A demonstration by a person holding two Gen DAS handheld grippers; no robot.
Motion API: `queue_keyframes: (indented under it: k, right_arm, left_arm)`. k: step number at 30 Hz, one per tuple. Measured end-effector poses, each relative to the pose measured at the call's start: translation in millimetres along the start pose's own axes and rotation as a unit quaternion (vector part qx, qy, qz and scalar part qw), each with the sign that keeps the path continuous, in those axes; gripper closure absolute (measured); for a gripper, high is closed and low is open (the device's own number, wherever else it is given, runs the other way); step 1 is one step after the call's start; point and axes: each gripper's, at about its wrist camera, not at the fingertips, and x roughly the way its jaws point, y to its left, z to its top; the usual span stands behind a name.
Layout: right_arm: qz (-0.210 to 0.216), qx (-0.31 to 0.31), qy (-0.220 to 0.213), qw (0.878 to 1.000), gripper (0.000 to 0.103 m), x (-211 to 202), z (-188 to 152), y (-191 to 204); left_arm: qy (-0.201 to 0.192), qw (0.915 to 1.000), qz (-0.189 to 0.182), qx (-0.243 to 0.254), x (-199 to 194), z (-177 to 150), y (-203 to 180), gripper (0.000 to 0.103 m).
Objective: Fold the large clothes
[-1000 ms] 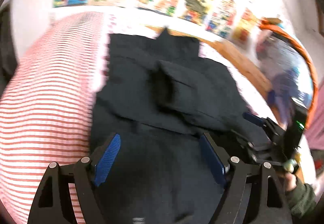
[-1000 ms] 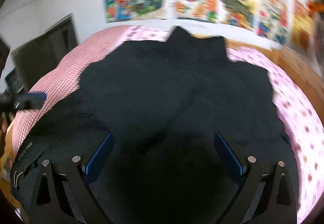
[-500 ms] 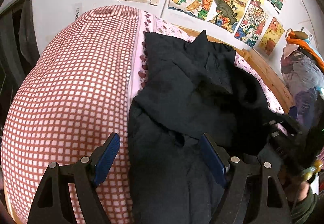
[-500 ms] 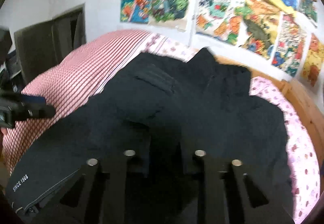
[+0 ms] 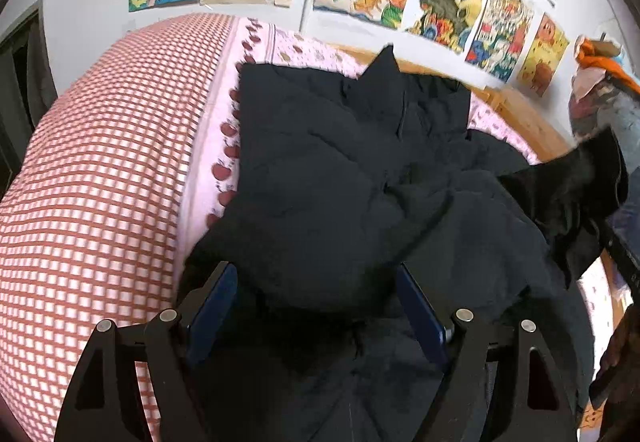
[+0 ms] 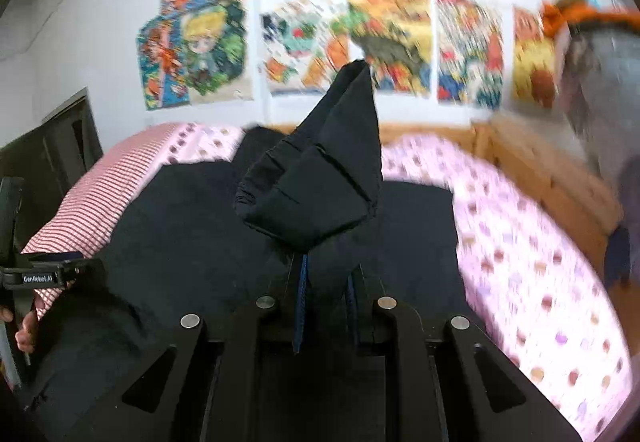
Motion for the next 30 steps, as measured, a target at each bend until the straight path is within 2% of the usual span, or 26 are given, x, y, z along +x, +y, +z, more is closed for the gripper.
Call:
queue_keyframes:
  k: [4,5,8,11,15,18,21,25,30]
  right_arm:
    - [0.015,0.059,0.062,0.996,0.073,25.4,-35.7,-35.6]
    - [0.013,0.069,0.067,0.995,0.064,25.5,-42.0,-43.8]
    - [-0.012,0.088,0.06,0.994,0.054,15.4,-55.1,-64.5]
    - [-0.043,0.095,0.042,0.994,0.053,0.6,-54.1,-82.7]
    - [-0.029,0.079,0.037,0.996,0.053,-0.3,-40.7,-80.2]
    - [-0.006,0.037,0.051,0.998,0.054,18.9,-33.5,-58.3]
    - [0.001,0.018,0.076,0.997,0.054,40.2,-36.4,-46.6]
    - [-0.004,0.032,0.123,0.992,0.054,69.6,-51.4,-48.1]
    - [0.002,0.042,0.134,0.99,0.053,84.3,-67.7,-51.0]
  left_arm:
    - [0.019,0.9998,0.006,0.005,14.9,-3.2,-5.4,0.023]
    - [0.019,0.9998,0.007,0.005,13.0,-6.0,-4.9,0.023]
    - [0.004,1.0,0.006,0.007,4.7,-5.6,-5.3,0.023]
    - [-0.018,0.9997,0.004,0.018,-4.3,-2.2,-11.8,0.023]
    - [-0.031,0.9982,-0.006,0.052,-5.3,5.1,-34.6,0.023]
    - [-0.028,0.9961,-0.014,0.083,5.2,9.4,-55.4,0.023]
    - [-0.013,0.9944,-0.004,0.105,20.8,8.1,-69.7,0.023]
    - [0.008,0.9932,0.009,0.115,42.5,2.5,-73.7,0.02]
    - [0.012,0.993,0.008,0.117,58.6,-5.5,-71.8,0.017]
